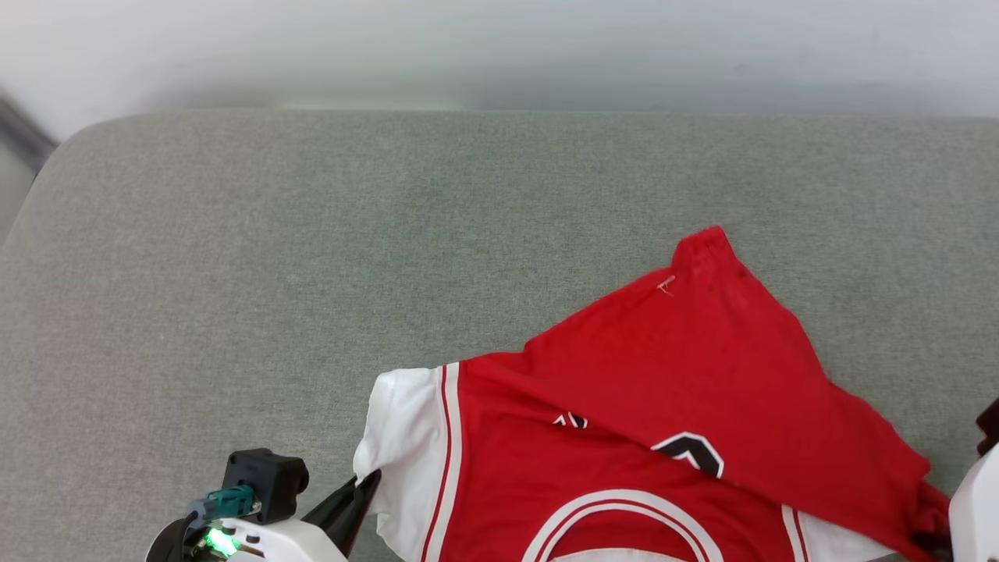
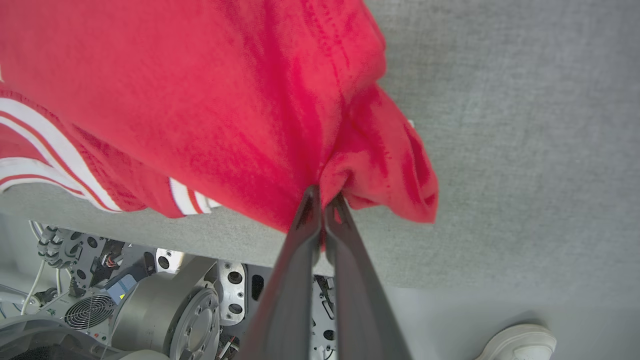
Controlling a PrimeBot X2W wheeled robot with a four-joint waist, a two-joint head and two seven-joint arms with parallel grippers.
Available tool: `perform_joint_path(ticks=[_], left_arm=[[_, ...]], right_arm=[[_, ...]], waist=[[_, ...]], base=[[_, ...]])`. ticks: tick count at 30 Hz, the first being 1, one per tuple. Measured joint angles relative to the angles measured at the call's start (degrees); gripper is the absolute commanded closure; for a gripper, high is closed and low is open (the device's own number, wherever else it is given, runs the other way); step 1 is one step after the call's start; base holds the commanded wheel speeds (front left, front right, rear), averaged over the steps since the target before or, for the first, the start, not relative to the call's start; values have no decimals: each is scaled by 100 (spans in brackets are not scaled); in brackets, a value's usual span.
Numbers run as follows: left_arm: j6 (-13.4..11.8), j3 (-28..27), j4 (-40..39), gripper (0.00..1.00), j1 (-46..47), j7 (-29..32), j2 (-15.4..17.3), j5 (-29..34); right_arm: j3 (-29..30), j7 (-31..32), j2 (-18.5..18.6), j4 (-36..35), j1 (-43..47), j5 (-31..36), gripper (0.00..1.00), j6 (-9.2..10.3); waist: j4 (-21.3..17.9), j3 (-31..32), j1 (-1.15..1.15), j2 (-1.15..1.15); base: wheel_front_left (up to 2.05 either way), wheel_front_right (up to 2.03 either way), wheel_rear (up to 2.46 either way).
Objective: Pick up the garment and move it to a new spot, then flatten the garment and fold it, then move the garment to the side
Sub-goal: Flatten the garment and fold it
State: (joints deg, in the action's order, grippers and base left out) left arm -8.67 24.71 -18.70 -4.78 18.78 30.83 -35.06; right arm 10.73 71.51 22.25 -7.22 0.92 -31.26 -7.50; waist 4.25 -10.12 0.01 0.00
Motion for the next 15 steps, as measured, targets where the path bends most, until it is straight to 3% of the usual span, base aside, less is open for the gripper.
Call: perform_joint_path(ticks=[8, 9, 10, 15], left_arm=[[-49, 22, -67, 100, -67, -29, -35, -40], [-49, 25, -81, 100, -67, -29, -32, -40], [-49, 31, -99, 100, -67, -29, -29, -38], [-55, 54, -168, 100, -67, -5, 3, 3]], right_arm=[[-131, -381, -233, -65, 627, 62, 100, 0], [-125, -491, -219, -69, 621, 110, 42, 0], [-137, -579, -191, -75, 606, 132, 0, 0], [-290, -761, 41, -153, 428, -15, 0, 0]], waist=[[-92, 123, 0, 0], [-93, 123, 0, 0], [-93, 119, 0, 0], [-67, 90, 0, 0]], base=[[0, 0, 0], [0, 0, 0], [0, 0, 0], [0, 0, 0]])
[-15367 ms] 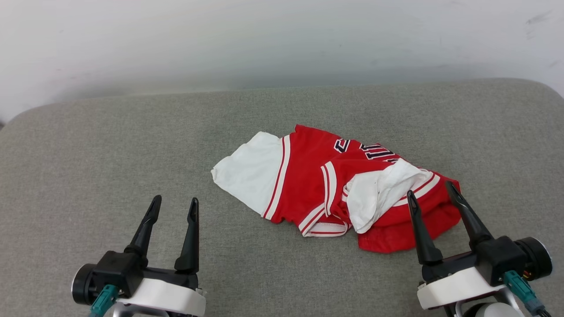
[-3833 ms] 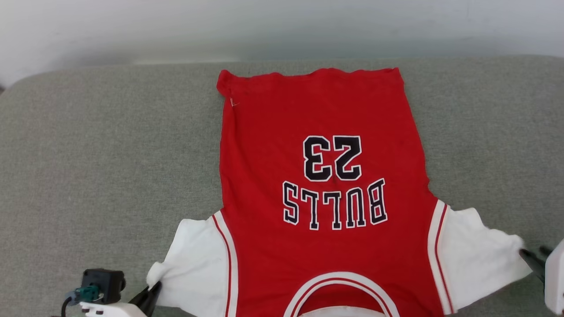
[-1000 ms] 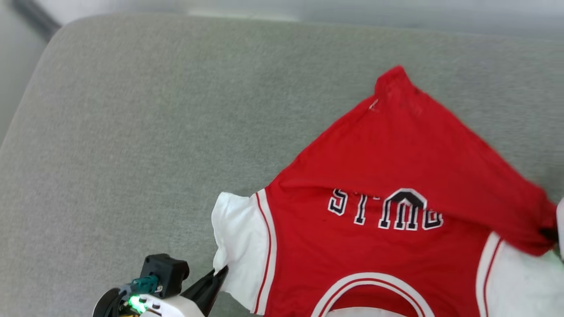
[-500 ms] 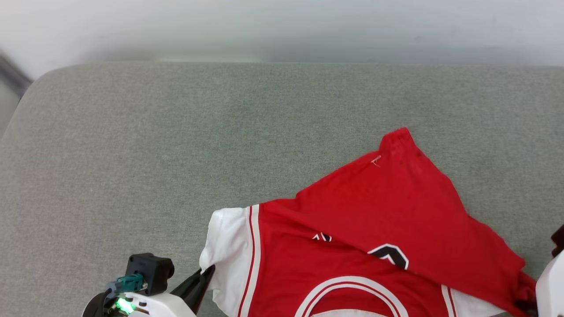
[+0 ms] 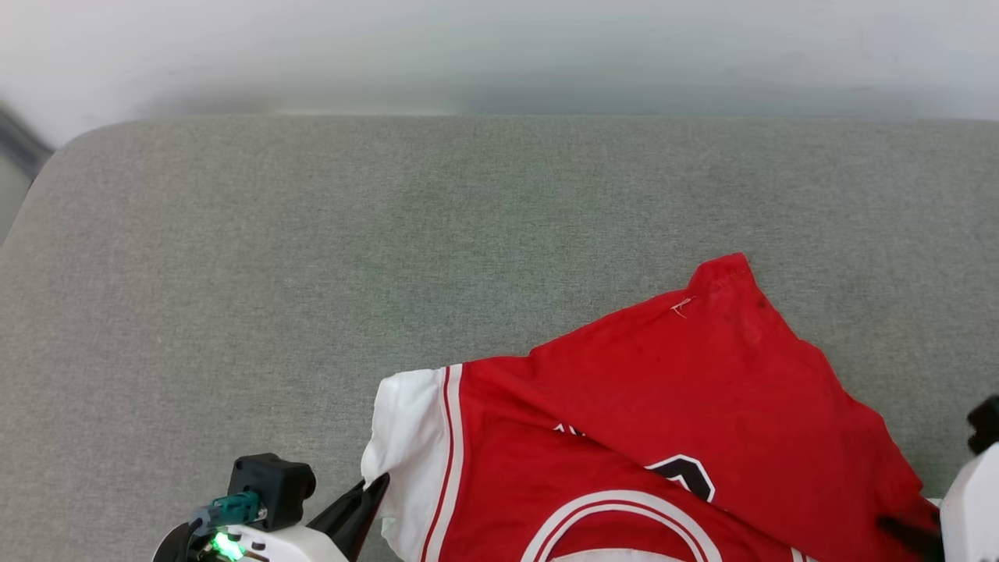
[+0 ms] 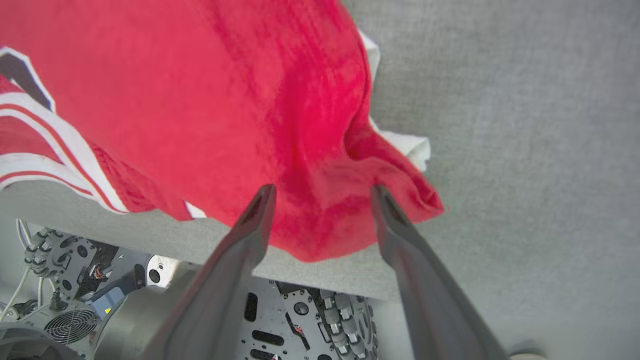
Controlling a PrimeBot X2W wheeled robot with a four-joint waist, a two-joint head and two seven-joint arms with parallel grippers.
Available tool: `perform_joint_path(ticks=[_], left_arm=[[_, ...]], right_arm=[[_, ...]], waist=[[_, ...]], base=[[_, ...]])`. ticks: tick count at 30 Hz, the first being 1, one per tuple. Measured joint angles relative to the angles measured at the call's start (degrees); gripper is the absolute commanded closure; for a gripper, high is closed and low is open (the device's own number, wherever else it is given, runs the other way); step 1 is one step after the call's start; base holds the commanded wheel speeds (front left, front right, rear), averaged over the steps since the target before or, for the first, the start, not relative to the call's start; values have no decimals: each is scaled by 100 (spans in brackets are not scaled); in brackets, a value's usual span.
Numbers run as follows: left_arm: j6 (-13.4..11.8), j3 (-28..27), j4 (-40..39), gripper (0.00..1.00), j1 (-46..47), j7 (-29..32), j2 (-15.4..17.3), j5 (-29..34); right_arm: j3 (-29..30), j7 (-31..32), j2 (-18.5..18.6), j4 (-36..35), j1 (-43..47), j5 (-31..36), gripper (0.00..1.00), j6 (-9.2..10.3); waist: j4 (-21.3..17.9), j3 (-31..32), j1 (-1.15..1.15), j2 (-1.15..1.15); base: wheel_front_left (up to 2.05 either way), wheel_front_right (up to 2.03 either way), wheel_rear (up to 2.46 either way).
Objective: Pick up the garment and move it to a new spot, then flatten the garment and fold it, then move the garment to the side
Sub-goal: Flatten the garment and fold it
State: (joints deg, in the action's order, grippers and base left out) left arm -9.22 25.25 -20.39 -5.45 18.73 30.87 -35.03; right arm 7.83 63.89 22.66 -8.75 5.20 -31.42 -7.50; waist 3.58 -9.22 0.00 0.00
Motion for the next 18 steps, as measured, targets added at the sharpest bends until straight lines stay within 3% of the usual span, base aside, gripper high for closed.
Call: perform_joint_path(ticks=[5, 11, 18], left_arm=[[-10, 55, -79, 100, 7, 0, -8, 52], [25, 120, -177, 100, 164, -9, -29, 114], [154, 261, -194, 100, 508, -27, -129, 219]], right_arm=[[-65, -30, 277, -299, -515, -220, 0, 0], [-265, 233, 281, -714, -1546, -202, 0, 0], [-612, 499, 258, -189, -2664, 223, 0, 0]], waist=[[77, -104, 0, 0], [252, -389, -1, 0], [612, -837, -1, 0]], base=[[0, 0, 0], [0, 0, 0], [0, 0, 0]])
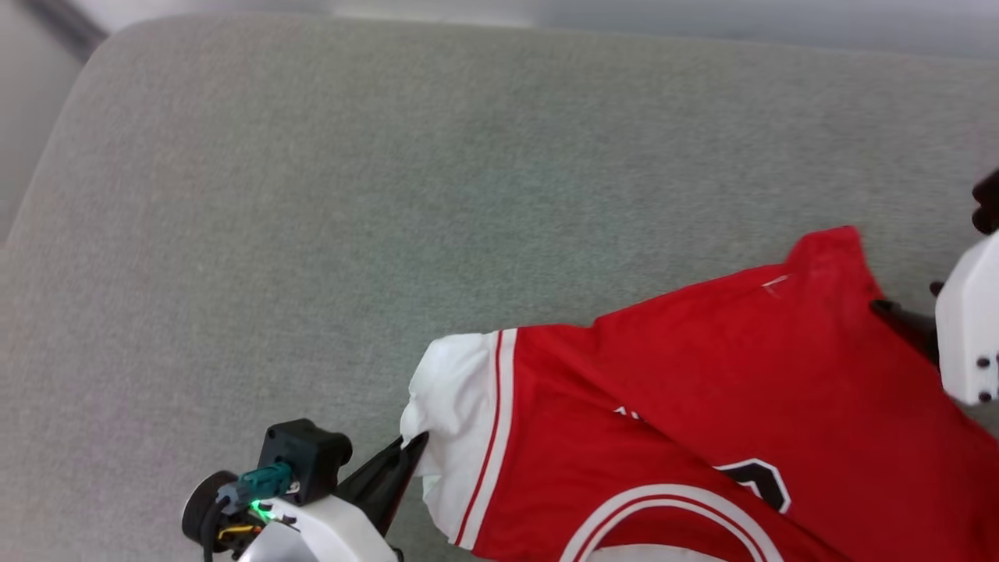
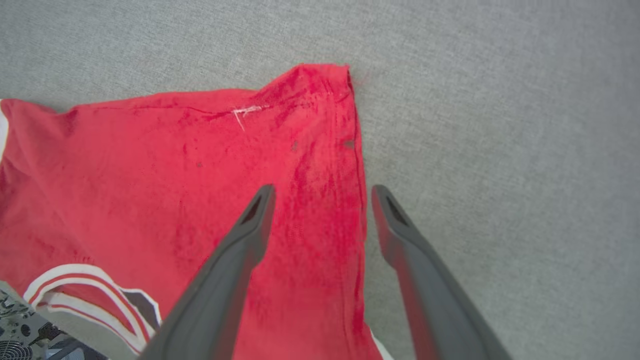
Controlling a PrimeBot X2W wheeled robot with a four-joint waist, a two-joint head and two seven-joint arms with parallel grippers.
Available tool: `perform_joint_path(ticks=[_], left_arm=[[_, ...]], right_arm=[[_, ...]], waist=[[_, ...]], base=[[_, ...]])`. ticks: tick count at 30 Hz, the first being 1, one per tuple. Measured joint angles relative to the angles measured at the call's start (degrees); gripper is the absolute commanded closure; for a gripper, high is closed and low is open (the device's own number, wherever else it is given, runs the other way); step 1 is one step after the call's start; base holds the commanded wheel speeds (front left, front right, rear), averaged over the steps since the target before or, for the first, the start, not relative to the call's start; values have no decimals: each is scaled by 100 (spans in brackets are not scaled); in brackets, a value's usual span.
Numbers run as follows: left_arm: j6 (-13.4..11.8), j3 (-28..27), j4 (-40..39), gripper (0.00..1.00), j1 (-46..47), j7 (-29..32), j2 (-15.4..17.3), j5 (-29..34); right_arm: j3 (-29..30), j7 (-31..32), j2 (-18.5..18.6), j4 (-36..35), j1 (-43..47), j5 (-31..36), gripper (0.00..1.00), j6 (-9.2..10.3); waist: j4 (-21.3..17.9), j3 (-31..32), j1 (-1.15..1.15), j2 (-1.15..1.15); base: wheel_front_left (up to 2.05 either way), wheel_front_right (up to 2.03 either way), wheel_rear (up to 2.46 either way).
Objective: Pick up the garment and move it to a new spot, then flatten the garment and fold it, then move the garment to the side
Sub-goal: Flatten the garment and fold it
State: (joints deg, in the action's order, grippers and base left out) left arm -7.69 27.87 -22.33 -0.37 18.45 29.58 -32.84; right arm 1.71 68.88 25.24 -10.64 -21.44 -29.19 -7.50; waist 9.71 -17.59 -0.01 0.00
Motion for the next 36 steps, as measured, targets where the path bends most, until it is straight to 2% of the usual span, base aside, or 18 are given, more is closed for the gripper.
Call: perform_joint_path(ticks=[12, 24, 25, 26, 27, 36], left_arm=[[166, 288, 86, 100, 419, -47, -229, 136], [215, 375, 178, 100, 537, -143, -365, 109], [215, 375, 178, 100, 537, -143, -365, 109], [223, 389, 205, 100, 561, -144, -387, 109], [224, 394, 213, 100, 570, -149, -396, 108], [205, 332, 288, 100, 607, -226, -365, 92]], right_arm=[[-465, -174, 225, 1529, -1071, 488, 0, 0], [-636, -231, 578, 2089, -1269, 504, 0, -1], [-636, -231, 578, 2089, -1269, 504, 50, -1], [-688, -259, 627, 2128, -1287, 504, 80, -1], [-734, -296, 655, 2145, -1293, 504, 100, -1], [-1074, -899, 625, 2375, -1325, 360, 100, 0]], waist=[[692, -672, -1, 0], [1076, -1010, 1, 0], [1076, -1010, 1, 0], [1099, -1016, 2, 0], [1106, -1012, 2, 0], [986, -673, 0, 0]], base=[[0, 0, 0], [0, 0, 0], [0, 0, 0], [0, 0, 0], [0, 0, 0], [0, 0, 0]])
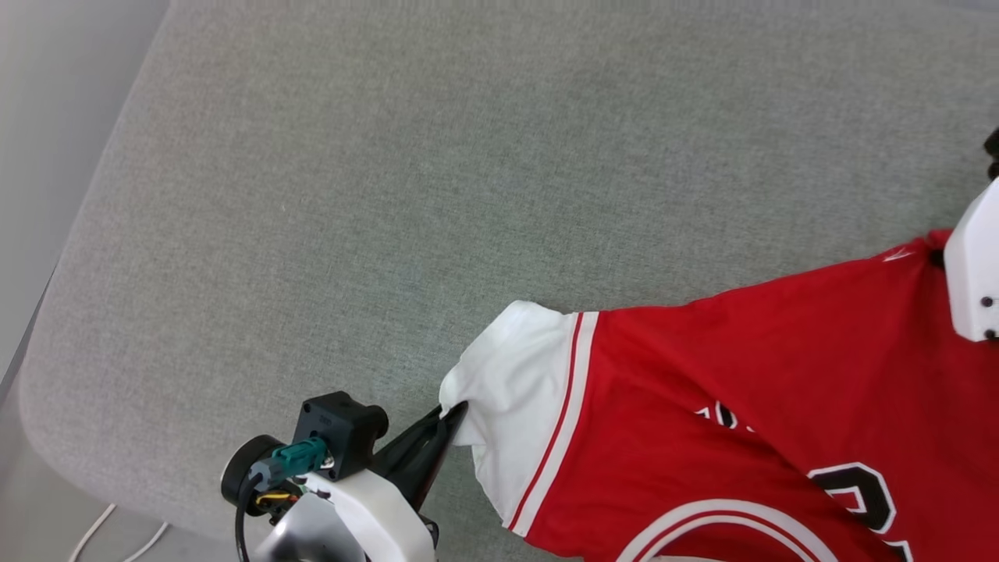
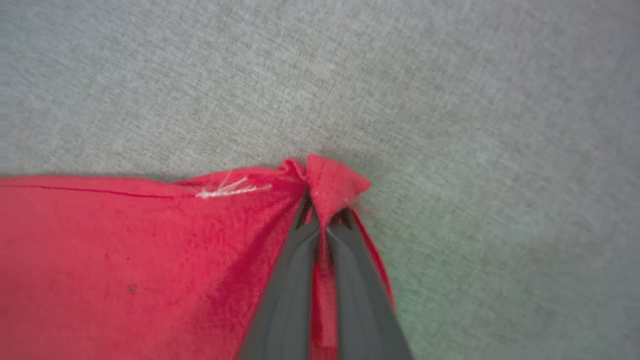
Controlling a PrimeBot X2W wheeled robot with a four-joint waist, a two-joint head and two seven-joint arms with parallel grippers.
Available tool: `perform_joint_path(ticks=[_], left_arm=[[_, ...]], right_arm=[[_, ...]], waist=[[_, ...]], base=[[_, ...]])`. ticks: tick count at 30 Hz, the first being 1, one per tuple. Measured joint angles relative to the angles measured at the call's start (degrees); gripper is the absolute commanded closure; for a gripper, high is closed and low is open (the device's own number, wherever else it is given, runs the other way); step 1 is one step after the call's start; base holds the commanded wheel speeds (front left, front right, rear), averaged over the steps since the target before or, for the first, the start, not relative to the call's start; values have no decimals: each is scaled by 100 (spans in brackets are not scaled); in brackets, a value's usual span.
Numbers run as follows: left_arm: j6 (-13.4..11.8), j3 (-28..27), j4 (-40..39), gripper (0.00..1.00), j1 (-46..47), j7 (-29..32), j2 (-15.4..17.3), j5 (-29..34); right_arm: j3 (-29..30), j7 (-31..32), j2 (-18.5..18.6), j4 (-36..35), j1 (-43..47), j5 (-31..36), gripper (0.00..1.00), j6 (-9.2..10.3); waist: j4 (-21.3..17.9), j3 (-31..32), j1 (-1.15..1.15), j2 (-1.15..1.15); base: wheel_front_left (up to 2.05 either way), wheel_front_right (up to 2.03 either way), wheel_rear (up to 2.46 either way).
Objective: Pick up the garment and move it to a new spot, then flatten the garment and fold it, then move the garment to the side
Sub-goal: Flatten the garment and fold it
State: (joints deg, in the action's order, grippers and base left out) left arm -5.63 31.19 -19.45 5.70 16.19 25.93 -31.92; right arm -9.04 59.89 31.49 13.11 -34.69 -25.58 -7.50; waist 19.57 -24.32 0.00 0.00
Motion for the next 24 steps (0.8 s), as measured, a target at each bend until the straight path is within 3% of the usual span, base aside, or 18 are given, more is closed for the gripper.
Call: perform_joint_path(ticks=[12, 24], left_arm=[[-185, -324, -165, 100, -30, -158, 243, 87], [-549, -1143, -1031, 100, 487, -615, 544, 537]], right_arm=[[-271, -894, -74, -43, -35, -350, 100, 0], [-64, -1433, -158, -1446, -2, -548, 100, 0]], waist=[[-503, 815, 0, 0], [-1385, 1538, 0, 0]], base=[[0, 0, 0], [0, 0, 0]])
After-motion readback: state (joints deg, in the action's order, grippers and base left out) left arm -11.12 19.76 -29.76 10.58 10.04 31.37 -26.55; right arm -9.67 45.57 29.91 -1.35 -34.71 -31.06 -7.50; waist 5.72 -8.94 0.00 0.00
